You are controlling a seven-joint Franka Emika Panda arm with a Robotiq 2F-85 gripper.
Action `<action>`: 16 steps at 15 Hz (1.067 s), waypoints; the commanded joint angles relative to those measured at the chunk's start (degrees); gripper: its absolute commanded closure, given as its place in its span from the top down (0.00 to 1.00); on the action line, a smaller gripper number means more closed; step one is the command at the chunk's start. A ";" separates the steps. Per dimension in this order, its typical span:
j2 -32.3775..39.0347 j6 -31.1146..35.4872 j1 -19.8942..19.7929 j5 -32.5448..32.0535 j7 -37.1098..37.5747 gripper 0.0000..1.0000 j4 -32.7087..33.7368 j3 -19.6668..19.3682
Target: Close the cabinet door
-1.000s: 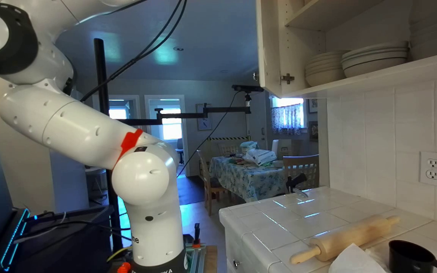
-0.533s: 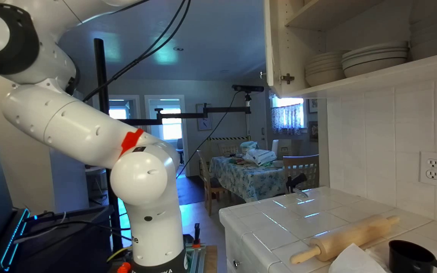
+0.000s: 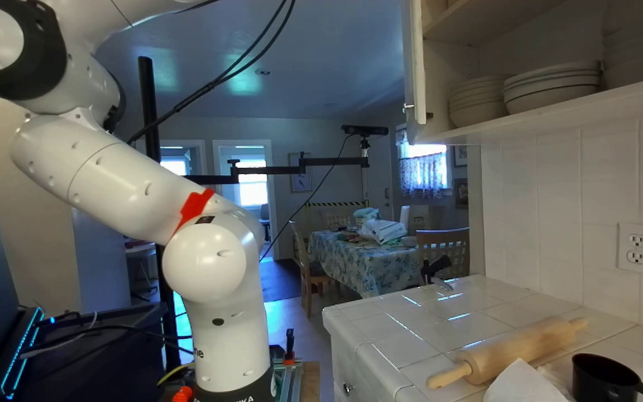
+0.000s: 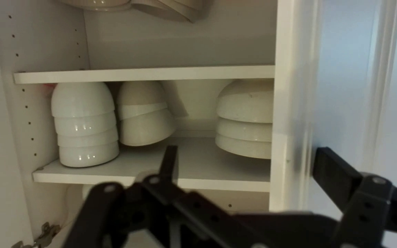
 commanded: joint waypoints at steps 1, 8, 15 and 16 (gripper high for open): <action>2.01 1.53 0.39 -0.20 -1.26 1.00 0.05 -1.58; 5.54 3.35 1.30 0.29 -1.98 1.00 1.25 -3.30; 8.89 6.57 5.55 1.78 -3.92 1.00 1.70 -5.90; 9.14 6.52 6.12 2.08 -4.13 1.00 1.85 -6.34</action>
